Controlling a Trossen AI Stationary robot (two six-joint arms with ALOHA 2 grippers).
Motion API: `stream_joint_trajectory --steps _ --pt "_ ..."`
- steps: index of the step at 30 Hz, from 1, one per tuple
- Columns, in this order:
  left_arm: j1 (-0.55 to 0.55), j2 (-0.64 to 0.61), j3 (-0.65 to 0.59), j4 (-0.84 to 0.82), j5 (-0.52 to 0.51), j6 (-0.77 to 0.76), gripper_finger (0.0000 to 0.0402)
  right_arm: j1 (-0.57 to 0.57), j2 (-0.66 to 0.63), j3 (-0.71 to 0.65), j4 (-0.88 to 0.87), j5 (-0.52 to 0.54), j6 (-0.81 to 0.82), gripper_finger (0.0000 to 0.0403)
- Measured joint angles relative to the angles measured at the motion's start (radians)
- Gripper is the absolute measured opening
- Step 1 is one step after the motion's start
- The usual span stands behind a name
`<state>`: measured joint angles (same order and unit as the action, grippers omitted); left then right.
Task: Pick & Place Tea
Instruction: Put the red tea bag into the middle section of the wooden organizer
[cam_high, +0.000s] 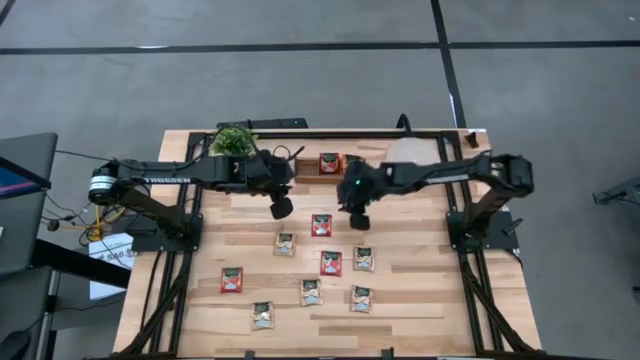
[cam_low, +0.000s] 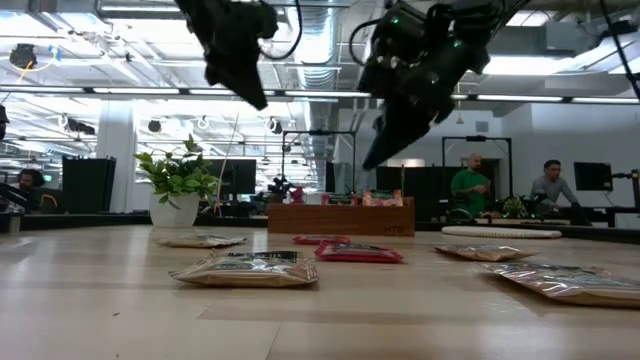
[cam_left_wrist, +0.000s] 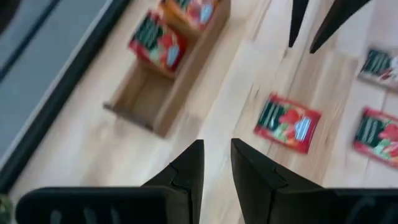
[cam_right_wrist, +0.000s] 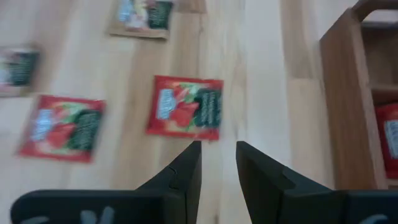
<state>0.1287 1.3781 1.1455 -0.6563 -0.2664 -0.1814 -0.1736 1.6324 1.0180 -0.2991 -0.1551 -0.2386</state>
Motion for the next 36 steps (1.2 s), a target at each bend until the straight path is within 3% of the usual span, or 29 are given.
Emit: stream_joint_trajectory --steps 4,8,18,25,36 --pt "0.000 -0.014 -0.091 0.014 0.005 -0.060 0.0074 0.021 0.084 0.020 0.038 0.036 0.004 0.0093" --pt "0.000 -0.042 -0.204 0.144 0.016 -0.087 0.0074 0.014 0.153 0.089 0.010 0.021 0.028 0.0093" --pt "0.010 -0.227 -0.441 0.428 0.026 -0.149 0.0074 0.014 0.317 0.254 -0.182 -0.039 0.009 0.0093" --pt "0.011 -0.425 -0.558 0.442 0.019 -0.175 0.0074 0.014 0.380 0.322 -0.215 -0.055 -0.006 0.0093" --pt "0.016 -0.673 -0.640 0.445 0.011 -0.148 0.0074 0.014 0.385 0.334 -0.256 -0.055 0.012 0.0093"
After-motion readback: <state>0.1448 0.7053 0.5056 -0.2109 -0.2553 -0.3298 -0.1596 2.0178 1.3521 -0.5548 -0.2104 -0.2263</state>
